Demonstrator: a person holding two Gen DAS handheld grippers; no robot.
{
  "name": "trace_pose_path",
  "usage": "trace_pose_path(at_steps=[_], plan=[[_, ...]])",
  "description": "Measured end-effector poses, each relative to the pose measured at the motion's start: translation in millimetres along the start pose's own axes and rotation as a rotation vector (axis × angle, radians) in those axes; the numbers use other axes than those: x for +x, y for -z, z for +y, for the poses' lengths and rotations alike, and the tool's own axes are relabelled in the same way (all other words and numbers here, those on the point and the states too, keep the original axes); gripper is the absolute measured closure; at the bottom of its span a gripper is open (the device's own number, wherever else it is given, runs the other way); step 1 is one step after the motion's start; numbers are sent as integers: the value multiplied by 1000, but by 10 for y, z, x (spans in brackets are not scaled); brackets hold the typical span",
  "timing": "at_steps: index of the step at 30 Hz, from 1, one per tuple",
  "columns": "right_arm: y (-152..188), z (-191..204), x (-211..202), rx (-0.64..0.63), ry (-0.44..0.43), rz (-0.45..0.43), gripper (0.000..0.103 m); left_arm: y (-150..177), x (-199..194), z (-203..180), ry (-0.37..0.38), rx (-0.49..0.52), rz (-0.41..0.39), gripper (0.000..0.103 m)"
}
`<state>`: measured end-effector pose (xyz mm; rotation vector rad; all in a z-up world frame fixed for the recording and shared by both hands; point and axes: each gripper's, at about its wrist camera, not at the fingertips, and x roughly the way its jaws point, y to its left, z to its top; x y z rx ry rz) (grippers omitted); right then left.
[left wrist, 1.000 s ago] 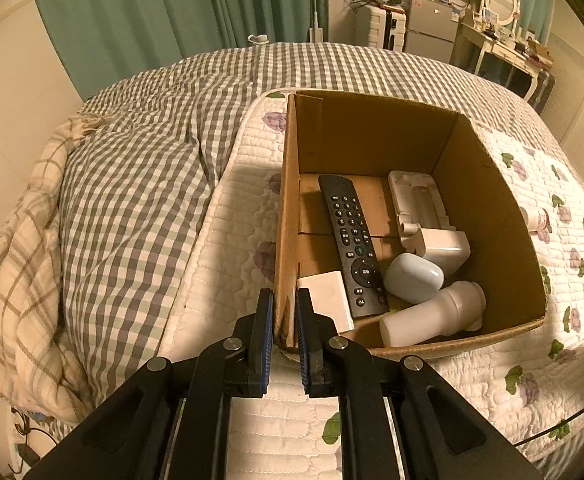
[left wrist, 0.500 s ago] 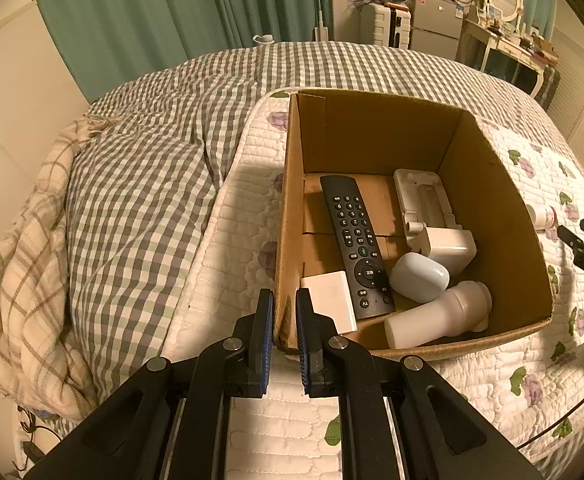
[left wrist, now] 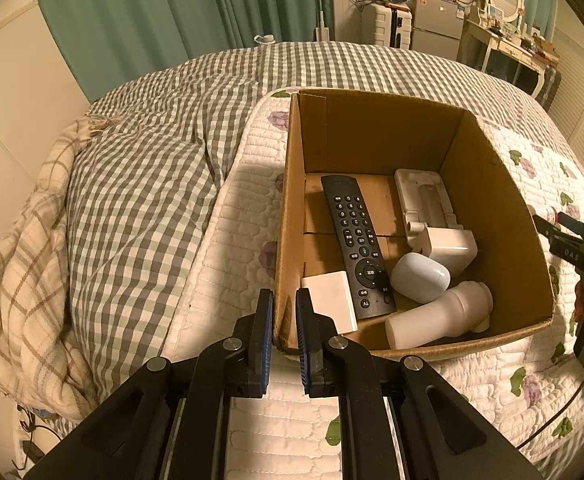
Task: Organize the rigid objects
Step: 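Grasp the white bottle with red cap using the right gripper, then carry the white bottle into the box and release it upright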
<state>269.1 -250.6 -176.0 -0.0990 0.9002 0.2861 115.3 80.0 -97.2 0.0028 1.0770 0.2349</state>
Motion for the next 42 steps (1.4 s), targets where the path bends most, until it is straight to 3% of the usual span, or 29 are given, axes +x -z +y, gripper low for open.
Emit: trace_pose_path(at_steps=[2,5,17,23,29,34,42], plan=[[-13,-29,20,29,-8,0,9,-1,0,2,1,0,0,92],[-1,-24,48,29,-11,17,27,0,2,0,0,0,-1,92],[178,-22,-335,32,2,-41,27,-2,12,-1,0,7,-9,93],[205,345,-671,-98,1,-101,27,-3,5,-20,1,16,-11,93],[184,639,-889,-144,-71,-120,27,4,-2,-27,1,25,-16,93],[-23,875,-1207,-157,-150,-180,27,6,-4,-20,1,24,-16,93],[-515,1557,-1532,-305,-221,-285,27,9,-8,-21,3,24,-17,93]])
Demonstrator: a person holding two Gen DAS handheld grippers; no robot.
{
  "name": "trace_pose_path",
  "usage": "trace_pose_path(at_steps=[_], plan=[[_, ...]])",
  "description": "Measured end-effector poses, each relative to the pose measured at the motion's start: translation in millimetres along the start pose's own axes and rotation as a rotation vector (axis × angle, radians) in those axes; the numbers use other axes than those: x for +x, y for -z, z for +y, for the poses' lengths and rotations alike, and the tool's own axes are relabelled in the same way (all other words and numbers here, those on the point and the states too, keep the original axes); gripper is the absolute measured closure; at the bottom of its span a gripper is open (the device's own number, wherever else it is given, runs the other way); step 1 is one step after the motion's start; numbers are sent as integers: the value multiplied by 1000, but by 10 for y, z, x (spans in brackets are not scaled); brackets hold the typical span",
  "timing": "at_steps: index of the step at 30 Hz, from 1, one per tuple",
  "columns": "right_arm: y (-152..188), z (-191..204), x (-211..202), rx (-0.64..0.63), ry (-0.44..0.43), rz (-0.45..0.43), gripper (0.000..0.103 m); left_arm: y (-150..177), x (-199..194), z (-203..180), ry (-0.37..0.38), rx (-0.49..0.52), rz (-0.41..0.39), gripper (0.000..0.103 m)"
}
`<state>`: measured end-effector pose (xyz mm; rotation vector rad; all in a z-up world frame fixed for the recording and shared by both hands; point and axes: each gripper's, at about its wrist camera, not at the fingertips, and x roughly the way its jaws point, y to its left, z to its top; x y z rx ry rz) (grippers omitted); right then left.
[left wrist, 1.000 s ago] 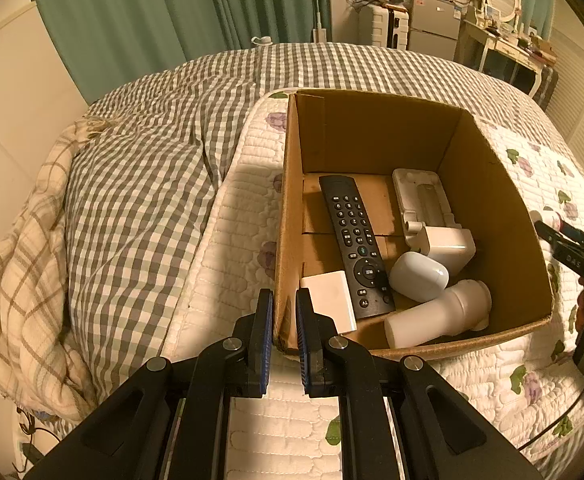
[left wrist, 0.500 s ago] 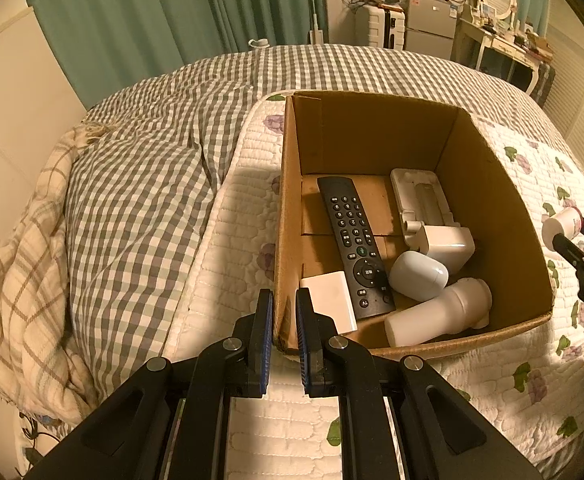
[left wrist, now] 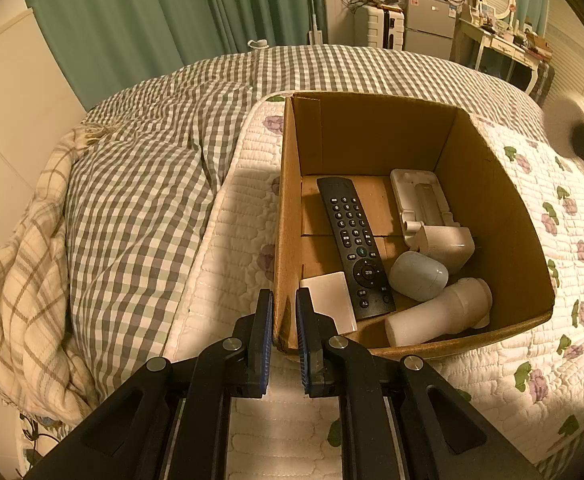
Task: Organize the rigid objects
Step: 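Carry the white bottle into the box and release it upright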
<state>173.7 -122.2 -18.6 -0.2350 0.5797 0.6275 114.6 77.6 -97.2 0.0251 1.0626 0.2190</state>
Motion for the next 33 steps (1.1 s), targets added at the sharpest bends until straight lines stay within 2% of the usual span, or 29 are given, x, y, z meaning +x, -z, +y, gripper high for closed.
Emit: trace_pose_path(at_steps=[4,9,16,19,23,24,25,29,33], plan=[[-142,210,219,-28,-49,14,27,-13,2,14,9,-3,-1,93],[-116,490,543,-65,-87,73,27,-3,-2,22,15,-5,-6,93],[24,614,953,-70,-65,180,27,9,-6,26,17,-2,-9,93],[56,634,1014,-66,-64,193,27,16,-5,29,23,-3,-11,93],[59,671,965,-73,-83,173,24,17,-4,32,24,-5,-12,93],[44,682,911,-81,-86,152,13,19,1,32,29,-5,-8,93],[31,692,864,-89,-82,135,7,19,-3,35,26,-6,-12,92],[-51,618,584,-105,-57,85,7,11,0,37,30,-7,-10,93],[-81,345,240,-77,-12,51,5,10,1,40,30,-7,-12,93]])
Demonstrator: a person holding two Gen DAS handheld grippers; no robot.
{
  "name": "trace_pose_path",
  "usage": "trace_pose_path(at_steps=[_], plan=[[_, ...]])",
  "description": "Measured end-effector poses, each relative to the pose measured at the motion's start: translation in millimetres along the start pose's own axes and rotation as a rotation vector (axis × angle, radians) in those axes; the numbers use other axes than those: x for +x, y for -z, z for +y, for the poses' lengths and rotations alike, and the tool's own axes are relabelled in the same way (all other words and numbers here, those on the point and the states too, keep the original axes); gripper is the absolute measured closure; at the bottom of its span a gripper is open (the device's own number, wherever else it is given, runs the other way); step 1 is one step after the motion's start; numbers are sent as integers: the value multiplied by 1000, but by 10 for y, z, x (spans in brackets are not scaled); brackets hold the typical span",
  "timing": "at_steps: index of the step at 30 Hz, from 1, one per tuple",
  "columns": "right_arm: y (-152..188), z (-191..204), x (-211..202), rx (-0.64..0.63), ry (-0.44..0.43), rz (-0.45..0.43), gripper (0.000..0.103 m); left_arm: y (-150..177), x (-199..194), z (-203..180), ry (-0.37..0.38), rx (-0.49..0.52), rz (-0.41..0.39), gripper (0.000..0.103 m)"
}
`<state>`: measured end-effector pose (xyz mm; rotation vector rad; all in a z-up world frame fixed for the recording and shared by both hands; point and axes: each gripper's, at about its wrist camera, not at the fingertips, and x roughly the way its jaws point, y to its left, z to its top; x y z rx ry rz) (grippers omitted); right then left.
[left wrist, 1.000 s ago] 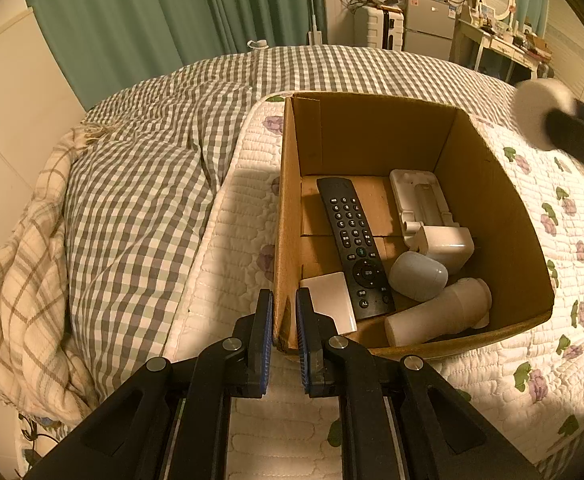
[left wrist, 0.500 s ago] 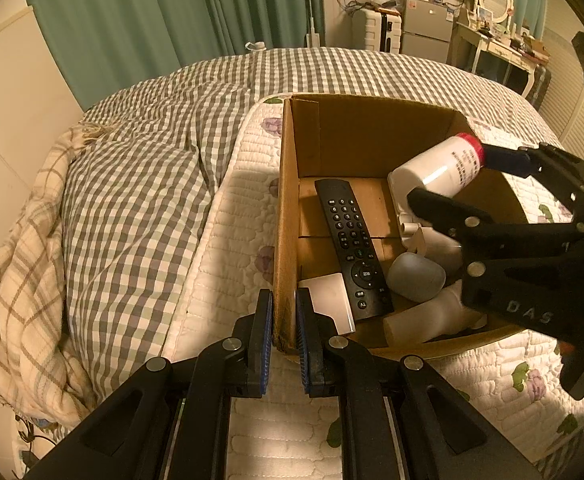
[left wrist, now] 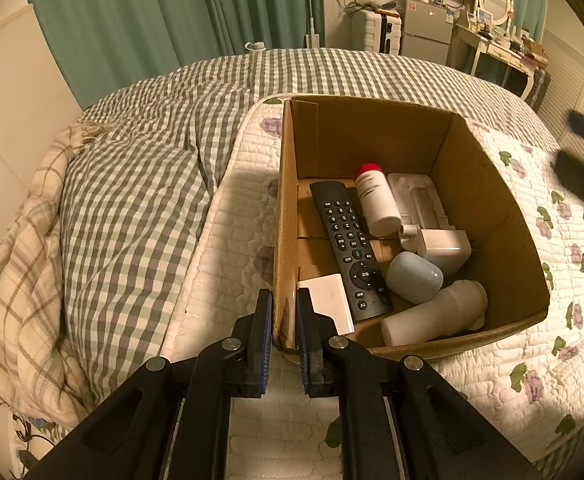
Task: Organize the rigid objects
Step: 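Carry the white bottle into the box and release it upright, then grasp the pink rose-printed card case with the right gripper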
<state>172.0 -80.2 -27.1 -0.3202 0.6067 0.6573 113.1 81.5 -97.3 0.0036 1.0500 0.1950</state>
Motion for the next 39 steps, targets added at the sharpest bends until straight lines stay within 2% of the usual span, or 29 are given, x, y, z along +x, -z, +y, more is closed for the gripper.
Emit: trace_pose_path(at_steps=[2,8,15,19,23,34,39], plan=[[35,-157,-163,20,32,-13,0,0,6,-1,1,0,0,93],[329,-760,-623,117,182,-27,0,0,4,3,0,-5,-3,93],[941,-1327,-752,254,295,61,0,6,-6,15,-4,-7,-3,93],[1282,-1483,-563,295,298,120,0,10,-8,22,-6,-9,-3,93],[1439,-1493,-270,311,267,160,0,13,-5,24,-10,-10,-1,93],[1231,-1318,614,178,193,201,0,18,10,16,-25,-29,4,92],[1181,-1333,986,156,193,229,0,18,11,15,-23,-33,4,92]])
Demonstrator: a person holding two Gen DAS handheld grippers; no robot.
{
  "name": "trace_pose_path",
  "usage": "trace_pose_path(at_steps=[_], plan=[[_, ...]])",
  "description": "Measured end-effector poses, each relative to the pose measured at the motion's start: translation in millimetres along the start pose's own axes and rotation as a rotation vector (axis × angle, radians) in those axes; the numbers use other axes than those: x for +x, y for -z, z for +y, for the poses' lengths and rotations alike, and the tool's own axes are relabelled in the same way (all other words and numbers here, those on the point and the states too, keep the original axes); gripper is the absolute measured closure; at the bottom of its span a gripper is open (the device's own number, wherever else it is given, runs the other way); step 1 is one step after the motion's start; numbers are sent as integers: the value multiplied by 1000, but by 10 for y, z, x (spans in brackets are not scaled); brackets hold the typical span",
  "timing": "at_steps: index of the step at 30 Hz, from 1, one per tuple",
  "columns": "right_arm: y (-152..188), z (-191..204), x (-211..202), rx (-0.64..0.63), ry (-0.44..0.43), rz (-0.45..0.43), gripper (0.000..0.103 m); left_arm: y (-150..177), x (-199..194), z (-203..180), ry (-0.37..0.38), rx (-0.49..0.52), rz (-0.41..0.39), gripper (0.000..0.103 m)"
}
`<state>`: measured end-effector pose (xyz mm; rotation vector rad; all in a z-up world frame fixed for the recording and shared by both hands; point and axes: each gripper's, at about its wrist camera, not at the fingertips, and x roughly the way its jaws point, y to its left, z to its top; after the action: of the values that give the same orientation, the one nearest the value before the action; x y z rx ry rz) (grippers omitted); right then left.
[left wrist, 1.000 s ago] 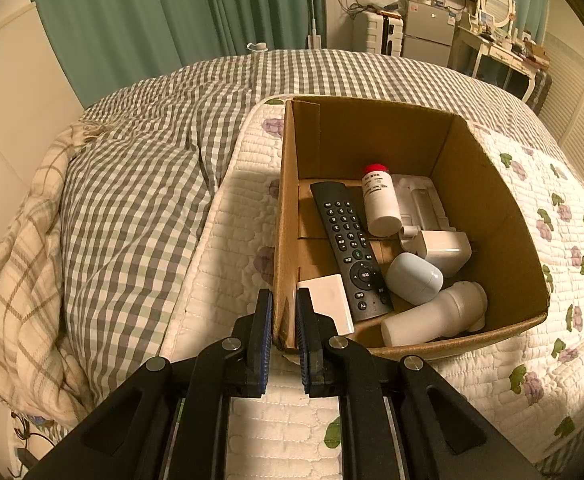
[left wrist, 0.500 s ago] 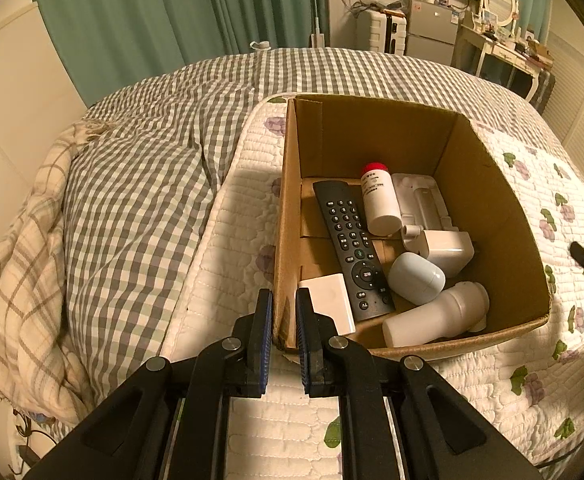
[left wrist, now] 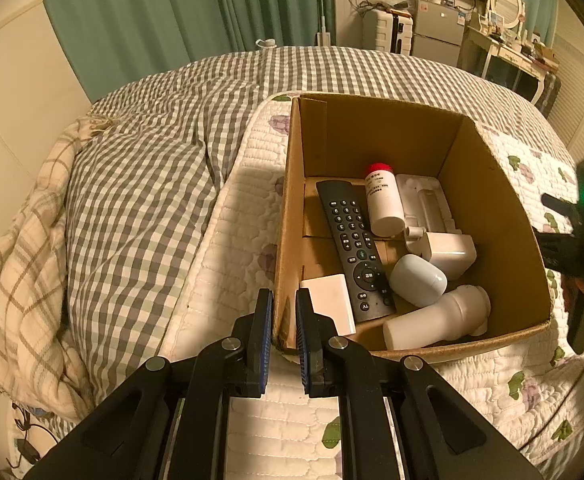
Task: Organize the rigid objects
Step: 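Grasp the pink rose-printed card case with the right gripper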
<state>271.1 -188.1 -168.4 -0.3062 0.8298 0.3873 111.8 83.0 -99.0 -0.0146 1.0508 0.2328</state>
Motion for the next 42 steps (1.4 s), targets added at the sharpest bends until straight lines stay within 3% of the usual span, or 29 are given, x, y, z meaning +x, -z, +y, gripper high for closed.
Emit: trace_pose_path(at_steps=[18,21,32,42], plan=[[-165,66,583,39,-44,60,0,1,23,10,12,-6,11,92],[-158,62,579,50,-51,64,6,-4,22,5,9,-9,11,92],[-21,75,354,72,-50,42,9,-3,23,1,6,-11,9,92],[135,106,-238,63,-36,1,9,-1,13,12,17,-8,12,92]])
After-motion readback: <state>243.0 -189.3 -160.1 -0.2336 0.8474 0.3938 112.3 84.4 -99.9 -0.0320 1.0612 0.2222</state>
